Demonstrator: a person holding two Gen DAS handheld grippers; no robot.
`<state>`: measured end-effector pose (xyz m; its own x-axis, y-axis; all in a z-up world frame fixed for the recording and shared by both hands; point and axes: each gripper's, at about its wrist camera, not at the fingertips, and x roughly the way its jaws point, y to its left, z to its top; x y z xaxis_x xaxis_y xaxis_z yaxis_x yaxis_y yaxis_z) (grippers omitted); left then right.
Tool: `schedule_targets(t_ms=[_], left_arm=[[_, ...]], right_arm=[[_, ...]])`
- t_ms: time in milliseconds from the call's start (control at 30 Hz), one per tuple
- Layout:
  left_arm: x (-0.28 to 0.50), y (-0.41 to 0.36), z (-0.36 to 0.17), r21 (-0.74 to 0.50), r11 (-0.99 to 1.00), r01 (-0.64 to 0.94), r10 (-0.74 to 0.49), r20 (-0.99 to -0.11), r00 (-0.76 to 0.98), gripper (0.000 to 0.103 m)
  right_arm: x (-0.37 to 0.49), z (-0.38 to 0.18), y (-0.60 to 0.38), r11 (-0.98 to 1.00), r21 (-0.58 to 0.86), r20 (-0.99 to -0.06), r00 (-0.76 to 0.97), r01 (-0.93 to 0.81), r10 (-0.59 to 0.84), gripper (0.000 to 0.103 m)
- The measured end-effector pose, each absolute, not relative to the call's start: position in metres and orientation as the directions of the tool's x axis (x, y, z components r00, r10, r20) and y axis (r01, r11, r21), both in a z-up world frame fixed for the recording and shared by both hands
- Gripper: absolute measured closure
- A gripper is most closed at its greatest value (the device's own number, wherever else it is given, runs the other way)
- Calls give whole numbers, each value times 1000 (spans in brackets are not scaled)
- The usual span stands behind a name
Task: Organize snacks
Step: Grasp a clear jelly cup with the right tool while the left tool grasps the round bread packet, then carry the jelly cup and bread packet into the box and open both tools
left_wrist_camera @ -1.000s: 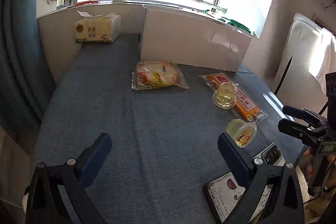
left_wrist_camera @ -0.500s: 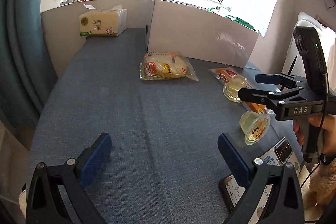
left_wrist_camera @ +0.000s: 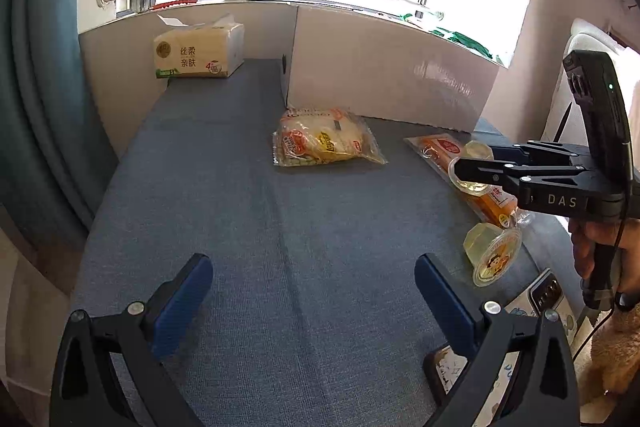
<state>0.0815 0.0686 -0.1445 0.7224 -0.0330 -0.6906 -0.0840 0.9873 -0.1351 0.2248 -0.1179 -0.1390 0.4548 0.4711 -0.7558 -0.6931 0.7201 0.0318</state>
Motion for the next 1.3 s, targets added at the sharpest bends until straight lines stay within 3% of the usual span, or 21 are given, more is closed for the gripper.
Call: schedule_targets(t_ms=[300, 667, 767, 833, 1067, 1300], left_arm=[[155, 55, -114, 1, 1000, 7, -4, -739, 673, 0], [261, 44, -152, 81, 996, 43, 46, -847, 530, 0], [263, 52, -157, -18, 999, 43, -38, -852, 523, 12], [259, 54, -154, -9, 999, 46, -32, -846, 532, 20], [224, 56, -119, -90, 991, 97, -131, -774, 620, 22], [205, 62, -29, -176, 971, 159, -232, -574, 785, 22]], right_arm=[[187, -122, -185, 771, 178, -697, 475, -612, 538, 55], [177, -125, -235, 823, 247, -711, 482, -511, 512, 55], [175, -125, -238, 829, 233, -721, 481, -509, 498, 55], [175, -126, -237, 828, 234, -722, 479, -510, 500, 55], [177, -126, -230, 802, 276, -707, 454, -529, 543, 55], [205, -95, -213, 754, 337, -646, 444, -564, 621, 55]])
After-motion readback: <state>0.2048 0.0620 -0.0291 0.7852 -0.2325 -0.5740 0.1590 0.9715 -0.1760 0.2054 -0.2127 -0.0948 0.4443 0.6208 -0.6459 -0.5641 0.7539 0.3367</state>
